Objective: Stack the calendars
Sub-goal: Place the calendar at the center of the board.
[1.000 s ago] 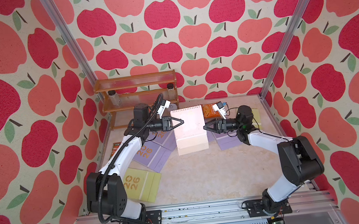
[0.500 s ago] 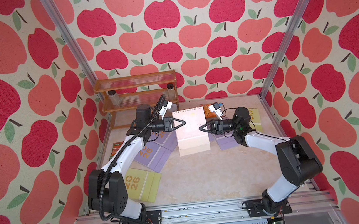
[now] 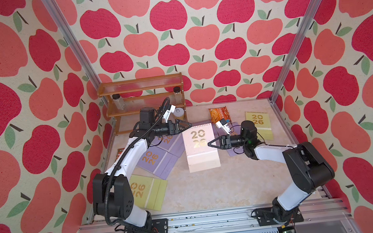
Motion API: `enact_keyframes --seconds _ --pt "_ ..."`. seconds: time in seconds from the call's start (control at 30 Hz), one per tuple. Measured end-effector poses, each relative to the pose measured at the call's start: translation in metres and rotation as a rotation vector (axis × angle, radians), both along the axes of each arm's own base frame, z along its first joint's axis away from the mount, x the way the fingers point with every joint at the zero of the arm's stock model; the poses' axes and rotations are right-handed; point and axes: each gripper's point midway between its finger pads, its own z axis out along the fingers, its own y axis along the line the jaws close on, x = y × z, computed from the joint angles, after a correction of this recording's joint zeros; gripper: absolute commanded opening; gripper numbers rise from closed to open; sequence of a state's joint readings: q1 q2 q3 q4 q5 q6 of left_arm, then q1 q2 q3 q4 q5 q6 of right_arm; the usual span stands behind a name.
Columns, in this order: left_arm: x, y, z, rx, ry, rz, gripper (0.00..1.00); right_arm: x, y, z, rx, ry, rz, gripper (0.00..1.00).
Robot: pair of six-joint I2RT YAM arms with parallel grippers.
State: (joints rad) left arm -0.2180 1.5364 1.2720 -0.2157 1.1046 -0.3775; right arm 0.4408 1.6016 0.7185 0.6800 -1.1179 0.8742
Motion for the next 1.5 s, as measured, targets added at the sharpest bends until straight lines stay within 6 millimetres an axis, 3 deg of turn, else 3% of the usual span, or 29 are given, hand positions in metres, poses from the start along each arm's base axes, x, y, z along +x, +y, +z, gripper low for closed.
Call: enact_keyframes --seconds 0.23,0.5,1.1,1.5 --pt "-0.013 0.011 0.017 0.030 -0.053 0.037 1.00 -0.026 -0.017 -0.062 -0.235 0.156 -0.070 0.00" --pt "-0.017 0.012 0.000 0.040 -0.002 0.043 1.00 -0.050 -0.039 -0.123 -0.397 0.326 -0.146 0.00" --pt "-0.014 0.008 -0.014 0.037 0.024 0.037 1.00 -0.053 -0.042 -0.132 -0.425 0.353 -0.181 0.00" --pt "-0.013 0.003 -0.022 0.037 0.042 0.029 1.00 -0.055 -0.051 -0.134 -0.512 0.350 -0.209 0.23"
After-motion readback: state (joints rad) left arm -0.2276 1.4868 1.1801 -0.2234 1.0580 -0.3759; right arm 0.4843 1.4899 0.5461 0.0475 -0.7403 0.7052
